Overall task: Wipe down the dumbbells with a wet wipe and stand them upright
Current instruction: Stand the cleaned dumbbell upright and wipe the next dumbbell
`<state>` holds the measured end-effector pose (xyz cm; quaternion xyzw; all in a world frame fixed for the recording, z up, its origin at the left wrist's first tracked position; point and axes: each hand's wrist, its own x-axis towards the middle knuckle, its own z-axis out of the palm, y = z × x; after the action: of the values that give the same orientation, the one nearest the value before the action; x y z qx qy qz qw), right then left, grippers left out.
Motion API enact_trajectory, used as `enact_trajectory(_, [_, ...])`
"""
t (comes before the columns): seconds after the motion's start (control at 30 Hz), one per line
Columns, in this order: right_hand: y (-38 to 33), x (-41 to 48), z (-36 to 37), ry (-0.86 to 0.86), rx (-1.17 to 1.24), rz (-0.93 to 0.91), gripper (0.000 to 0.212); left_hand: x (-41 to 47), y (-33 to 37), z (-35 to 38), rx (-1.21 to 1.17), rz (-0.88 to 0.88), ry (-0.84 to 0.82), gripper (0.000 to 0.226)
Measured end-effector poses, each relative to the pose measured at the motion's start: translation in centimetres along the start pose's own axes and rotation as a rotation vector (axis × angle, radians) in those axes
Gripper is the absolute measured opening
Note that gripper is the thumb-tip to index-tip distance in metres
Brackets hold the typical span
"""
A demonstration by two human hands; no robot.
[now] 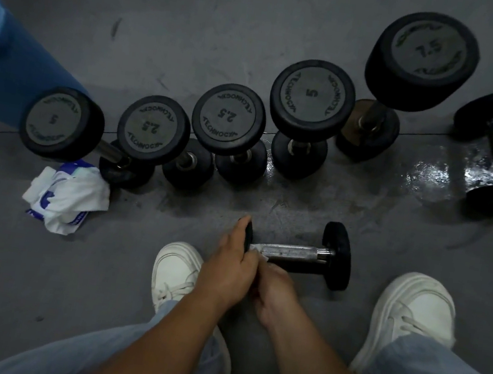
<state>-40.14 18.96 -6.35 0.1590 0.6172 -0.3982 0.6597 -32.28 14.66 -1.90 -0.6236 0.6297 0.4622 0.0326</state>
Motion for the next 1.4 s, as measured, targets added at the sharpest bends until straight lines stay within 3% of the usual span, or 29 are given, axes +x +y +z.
enact_trajectory(0.17, [-1.6,-0.5,2.2,0.077,0.121,0.029,0.039,0.2,0.3,-0.1,-0.012,-0.014,0.003,0.057])
enact_trajectory(0.37, [0.0,-0.9,0.8,-0.033,0.035,-0.031,0.040,-0.3,0.1,0.0,-0.015,0.008,-0.002,0.061])
enact_trajectory(0.5, [-1.1,-0.4,1.8,0.042,0.078,-0.017,0.042,-0.1,0.3,0.0,-0.014,0.002,0.004,0.060])
enact_trajectory(0.7, [-0.2,-0.2,0.8,0.042,-0.050,-0.075,0.043,0.1,0.5,-0.2,0.007,0.002,0.010,0.059])
enact_trajectory(0.97, [1.0,-1.0,-0.6,-0.003,0.146,-0.042,0.010,0.0,0.6,-0.4,0.030,0.018,0.006,0.064])
enact_trajectory(1.4, [1.1,-0.8,1.7,0.013,0.247,0.012,0.025,0.1,0.8,-0.4,0.023,0.031,0.036,0.064])
